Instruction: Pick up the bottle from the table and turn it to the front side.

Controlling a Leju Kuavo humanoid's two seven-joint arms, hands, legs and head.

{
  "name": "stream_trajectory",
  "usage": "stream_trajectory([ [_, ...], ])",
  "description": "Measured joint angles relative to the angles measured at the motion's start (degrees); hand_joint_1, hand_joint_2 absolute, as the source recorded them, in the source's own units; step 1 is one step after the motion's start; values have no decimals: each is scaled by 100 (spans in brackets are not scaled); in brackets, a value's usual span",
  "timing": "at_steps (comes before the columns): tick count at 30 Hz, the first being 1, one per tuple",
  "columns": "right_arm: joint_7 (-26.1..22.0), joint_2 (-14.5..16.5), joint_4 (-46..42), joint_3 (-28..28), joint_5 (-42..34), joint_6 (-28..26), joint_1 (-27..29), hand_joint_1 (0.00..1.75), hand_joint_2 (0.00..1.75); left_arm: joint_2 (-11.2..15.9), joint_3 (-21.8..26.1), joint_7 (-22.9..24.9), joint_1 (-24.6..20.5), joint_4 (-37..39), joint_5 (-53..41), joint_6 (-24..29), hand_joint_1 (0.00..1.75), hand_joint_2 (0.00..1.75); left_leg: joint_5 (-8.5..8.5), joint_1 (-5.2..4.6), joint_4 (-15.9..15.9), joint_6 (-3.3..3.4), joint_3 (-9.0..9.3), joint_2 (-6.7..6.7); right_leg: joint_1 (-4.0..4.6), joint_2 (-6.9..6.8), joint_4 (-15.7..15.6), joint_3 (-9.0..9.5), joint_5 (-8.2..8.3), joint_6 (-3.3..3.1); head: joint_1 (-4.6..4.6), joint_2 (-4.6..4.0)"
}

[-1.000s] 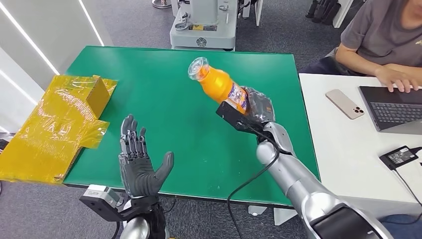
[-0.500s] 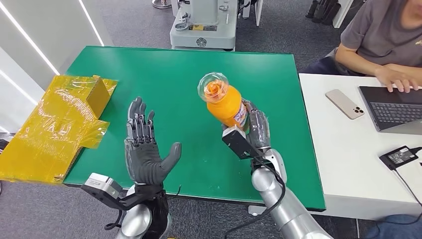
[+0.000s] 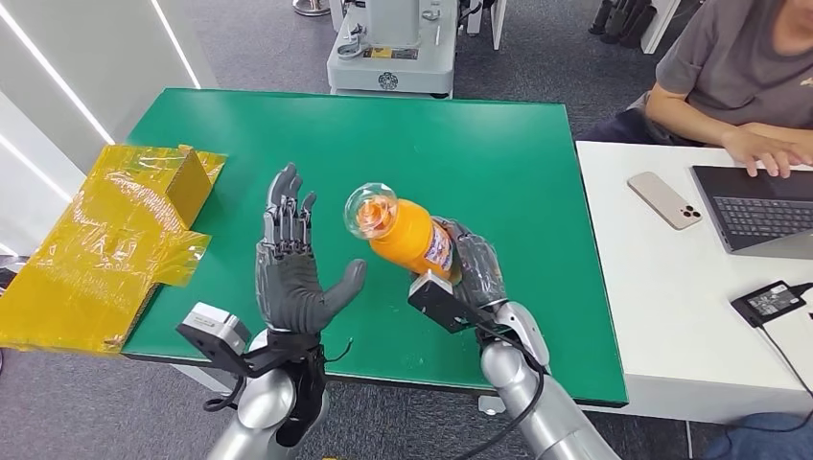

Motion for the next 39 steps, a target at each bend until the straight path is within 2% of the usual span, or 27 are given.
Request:
stream_trajectory([
  [12,-473,-7,-276,-16,134,32,128,175,175,25,1,40,-189,323,-42,-252,0,175,0,0,0,0,0,1,0,1,0,0,0,0,1,0],
  [20,-144,-7,-195,-9,157,745,108,175,175,17,2,4,-295,438,-10,-313,0,175,0,0,0,0,-1,1,0,1,1,0,0,0,1,0],
  [26,-81,2,80,7,144,1113,30,175,175,15,6,0,-302,438,-7,-315,0,175,0,0,0,0,-2,0,0,0,1,0,0,0,0,0],
  [34,-154,43,379,29,178,1232,-75,175,175,19,22,-2,-300,439,-9,-308,0,175,0,0,0,0,-3,0,0,0,1,0,0,0,-1,0],
  [39,-351,55,429,28,179,1074,-102,175,175,23,37,-7,-290,463,-9,-284,0,175,0,0,0,0,-3,0,0,0,1,0,0,0,1,0],
])
